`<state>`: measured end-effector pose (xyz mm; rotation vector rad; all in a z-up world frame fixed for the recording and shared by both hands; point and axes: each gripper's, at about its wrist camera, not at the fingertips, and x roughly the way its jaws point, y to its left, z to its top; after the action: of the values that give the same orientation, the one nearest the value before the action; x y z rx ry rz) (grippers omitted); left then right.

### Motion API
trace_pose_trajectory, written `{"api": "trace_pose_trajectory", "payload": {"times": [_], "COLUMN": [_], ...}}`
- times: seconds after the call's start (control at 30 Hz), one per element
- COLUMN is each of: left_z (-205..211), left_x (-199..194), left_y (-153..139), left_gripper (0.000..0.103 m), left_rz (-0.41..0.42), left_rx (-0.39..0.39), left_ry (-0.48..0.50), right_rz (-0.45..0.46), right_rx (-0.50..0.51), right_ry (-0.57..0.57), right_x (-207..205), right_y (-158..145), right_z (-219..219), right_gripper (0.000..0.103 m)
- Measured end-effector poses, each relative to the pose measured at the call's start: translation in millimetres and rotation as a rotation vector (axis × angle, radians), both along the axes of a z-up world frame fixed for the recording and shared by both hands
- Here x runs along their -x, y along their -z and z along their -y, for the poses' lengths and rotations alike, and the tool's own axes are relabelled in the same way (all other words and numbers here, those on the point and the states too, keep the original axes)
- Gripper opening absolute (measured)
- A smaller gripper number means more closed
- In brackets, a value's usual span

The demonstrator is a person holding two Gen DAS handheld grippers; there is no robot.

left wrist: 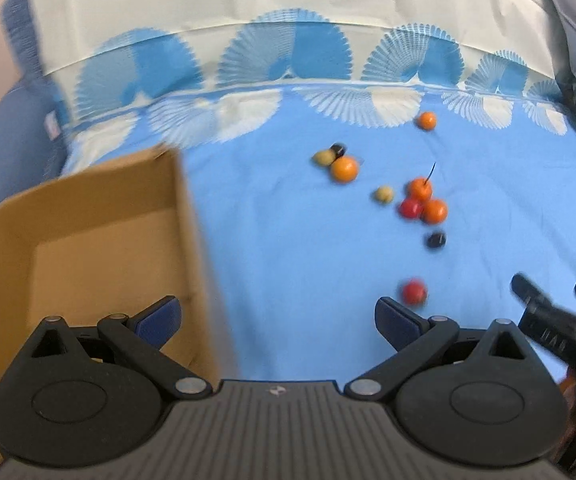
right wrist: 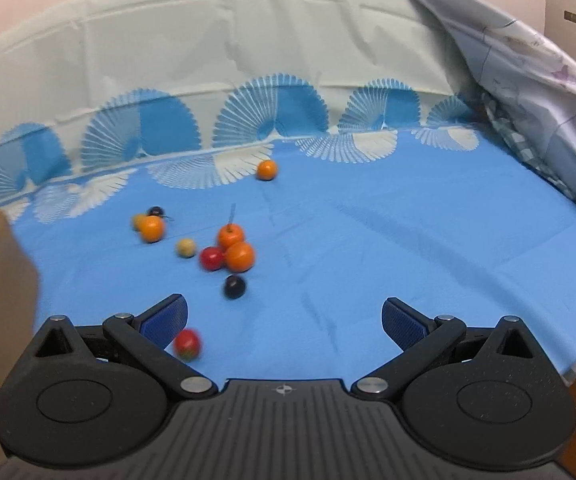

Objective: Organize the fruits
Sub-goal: 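Grasp the large orange with the right gripper while the left gripper grasps a small orange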

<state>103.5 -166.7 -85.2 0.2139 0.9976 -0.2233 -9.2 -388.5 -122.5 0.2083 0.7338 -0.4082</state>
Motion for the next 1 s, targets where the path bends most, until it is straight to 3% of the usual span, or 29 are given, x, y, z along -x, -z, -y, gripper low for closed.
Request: {"api": "trace_pose_trajectory", "payload": {"times": [0.27, 0.47, 0.83, 0.9, 1.0], "left_z": [78, 100, 111, 111, 111], "left_x": [-129, -197, -247, -245, -248], "left_y": [67, 114, 174, 174, 174], "left_gripper": [0.103, 0.103, 0.103, 0.103, 0.103], "left_rz": [-0.111, -0.136, -0.256, -0.224, -0.239], "left_rx": [0.059, 0.062, 0.021, 0.01, 0.003], "left_ry": [-0.011, -0.072, -0.114, -0.096, -0.096], "right_rz": [-0.048, -0.159, -0.204, -0.197, -0.207], "right_rx": [-0.021, -0.042, 0.006, 0.003, 0.011], "right_ry": [-0.055, -0.134, -0.19, -0.198, -0.205], "right_x": [-93, -150, -193, -190, -190], "right_y": [58, 104, 136, 136, 136], "right_z": [44, 54, 55, 56, 56], "right_gripper": [0.102, 0.102, 0.102, 0.102, 0.102]}}
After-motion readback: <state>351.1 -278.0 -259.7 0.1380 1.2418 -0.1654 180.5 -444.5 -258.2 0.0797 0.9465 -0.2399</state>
